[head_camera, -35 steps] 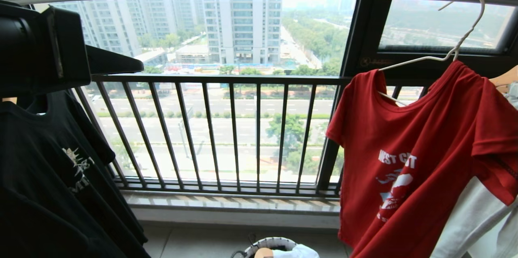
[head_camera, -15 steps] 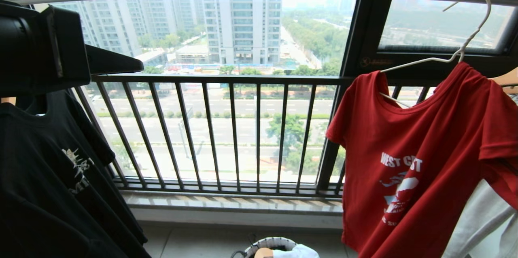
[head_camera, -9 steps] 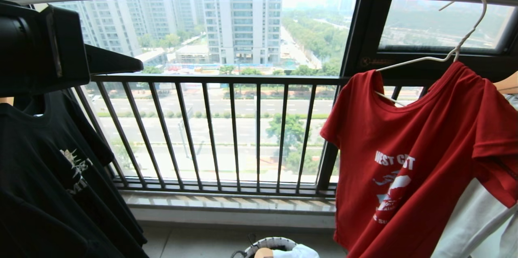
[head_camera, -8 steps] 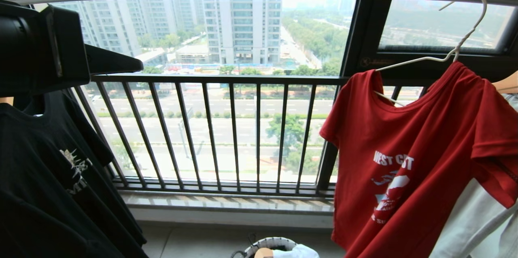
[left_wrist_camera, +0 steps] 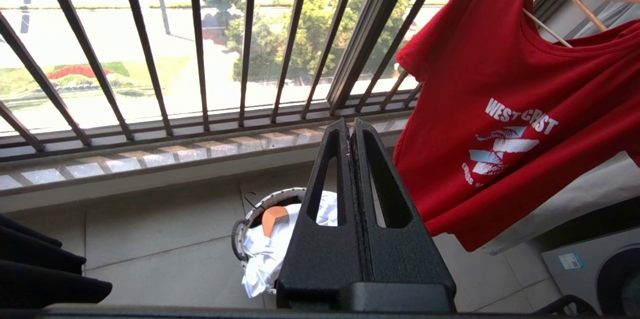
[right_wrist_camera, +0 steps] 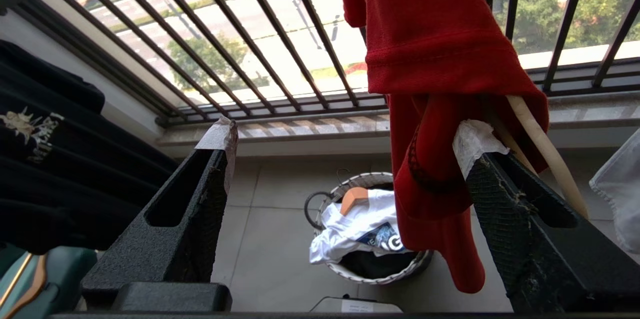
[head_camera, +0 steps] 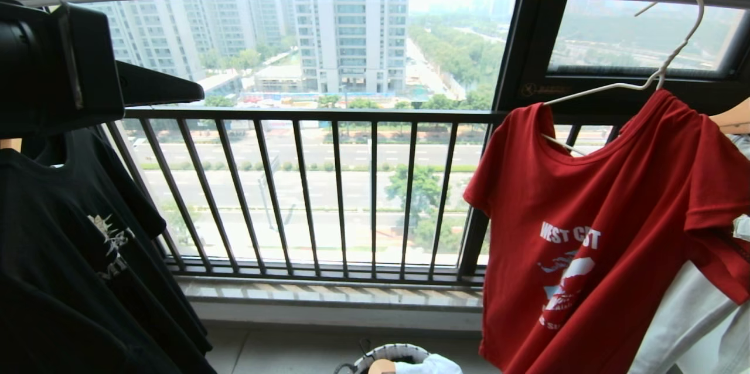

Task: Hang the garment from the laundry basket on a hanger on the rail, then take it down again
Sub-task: Take the clothes off the clothes rack

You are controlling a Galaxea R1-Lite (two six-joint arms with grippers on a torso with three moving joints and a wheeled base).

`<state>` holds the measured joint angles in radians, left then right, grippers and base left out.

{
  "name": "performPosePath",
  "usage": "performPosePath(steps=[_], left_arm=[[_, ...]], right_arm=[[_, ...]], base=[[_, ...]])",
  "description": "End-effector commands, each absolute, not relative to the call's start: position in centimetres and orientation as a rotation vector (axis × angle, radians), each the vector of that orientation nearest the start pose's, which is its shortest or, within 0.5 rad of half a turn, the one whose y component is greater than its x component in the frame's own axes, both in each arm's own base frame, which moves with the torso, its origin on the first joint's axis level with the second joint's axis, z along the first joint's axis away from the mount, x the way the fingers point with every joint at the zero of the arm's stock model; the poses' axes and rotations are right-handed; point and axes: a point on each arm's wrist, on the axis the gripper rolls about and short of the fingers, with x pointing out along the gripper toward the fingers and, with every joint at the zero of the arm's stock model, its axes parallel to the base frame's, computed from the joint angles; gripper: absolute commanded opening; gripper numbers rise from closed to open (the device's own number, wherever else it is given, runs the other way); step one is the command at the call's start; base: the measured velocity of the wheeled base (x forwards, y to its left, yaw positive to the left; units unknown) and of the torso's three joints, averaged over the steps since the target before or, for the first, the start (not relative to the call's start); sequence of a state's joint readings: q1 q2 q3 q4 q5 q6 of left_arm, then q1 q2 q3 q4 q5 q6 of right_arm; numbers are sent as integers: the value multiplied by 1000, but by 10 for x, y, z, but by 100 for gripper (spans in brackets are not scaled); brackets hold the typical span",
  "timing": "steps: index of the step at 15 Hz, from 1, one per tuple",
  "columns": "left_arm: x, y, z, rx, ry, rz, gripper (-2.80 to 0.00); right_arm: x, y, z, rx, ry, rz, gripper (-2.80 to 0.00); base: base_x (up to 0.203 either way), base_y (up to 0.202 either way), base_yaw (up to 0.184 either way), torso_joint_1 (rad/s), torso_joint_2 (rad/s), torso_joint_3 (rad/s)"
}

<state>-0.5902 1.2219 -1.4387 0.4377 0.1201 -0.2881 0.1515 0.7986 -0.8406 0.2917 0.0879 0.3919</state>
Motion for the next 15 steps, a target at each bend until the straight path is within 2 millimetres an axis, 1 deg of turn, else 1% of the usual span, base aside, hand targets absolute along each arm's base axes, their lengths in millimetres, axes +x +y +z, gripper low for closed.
performPosePath(steps=[1,4,9,15], left_arm=[[127,-82,370,-205,278,-434,-280],[127,-82,370,-205,278,-433,-280],[127,-82,370,-205,278,-433,-280],[127,-82,370,-205,276,-433,-280]], right_arm=[[68,12,271,381,291,187,0],[74,13,277,379,246,193,0],[76,14,283,377,210,202,0],[93,16,285,375,187,210,0]], base=[[0,0,0,0,0,0],[0,0,0,0,0,0],[0,0,0,0,0,0],[0,0,0,0,0,0]])
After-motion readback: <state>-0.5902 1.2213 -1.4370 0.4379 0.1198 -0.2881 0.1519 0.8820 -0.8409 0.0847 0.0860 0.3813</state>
